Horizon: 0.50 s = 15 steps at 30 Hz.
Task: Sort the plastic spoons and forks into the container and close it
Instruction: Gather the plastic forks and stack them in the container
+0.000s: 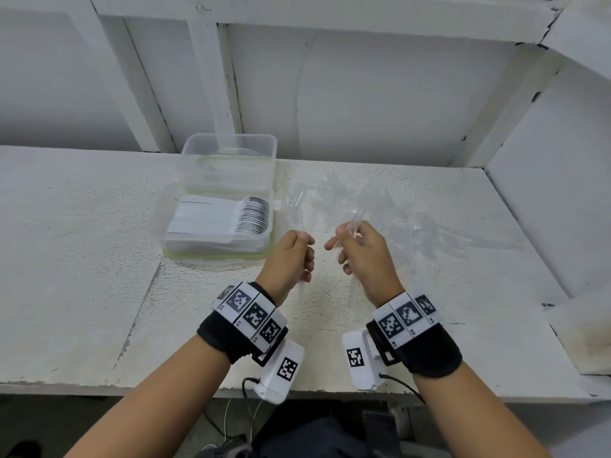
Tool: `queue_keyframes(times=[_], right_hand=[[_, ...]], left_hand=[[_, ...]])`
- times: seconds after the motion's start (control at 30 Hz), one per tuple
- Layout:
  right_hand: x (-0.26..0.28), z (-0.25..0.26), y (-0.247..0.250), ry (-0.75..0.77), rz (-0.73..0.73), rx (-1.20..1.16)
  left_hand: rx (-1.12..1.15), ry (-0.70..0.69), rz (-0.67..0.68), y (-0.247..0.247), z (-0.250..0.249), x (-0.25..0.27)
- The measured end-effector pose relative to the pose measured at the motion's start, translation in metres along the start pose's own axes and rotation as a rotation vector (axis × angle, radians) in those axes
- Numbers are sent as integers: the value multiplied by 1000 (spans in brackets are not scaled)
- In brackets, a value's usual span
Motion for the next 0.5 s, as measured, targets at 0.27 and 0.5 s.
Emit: queue_keyframes(times=[0.27,0.5], right_hand=[[7,-1,-19,-20,105,-20],[14,0,-27,-40,133,35]], left_hand=[[81,-28,-14,0,-5,0],[-8,-76,-13,-5,-9,1]])
Point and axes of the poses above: each hand's wrist, its own x-axis away from the middle knuckle, its own y-axis out of the back of the hand, z = x × y, the point moved 10 cm from there along -x, towards the middle knuckle, and after that the axes turned 6 degrees about y, right-handed, at the moved point
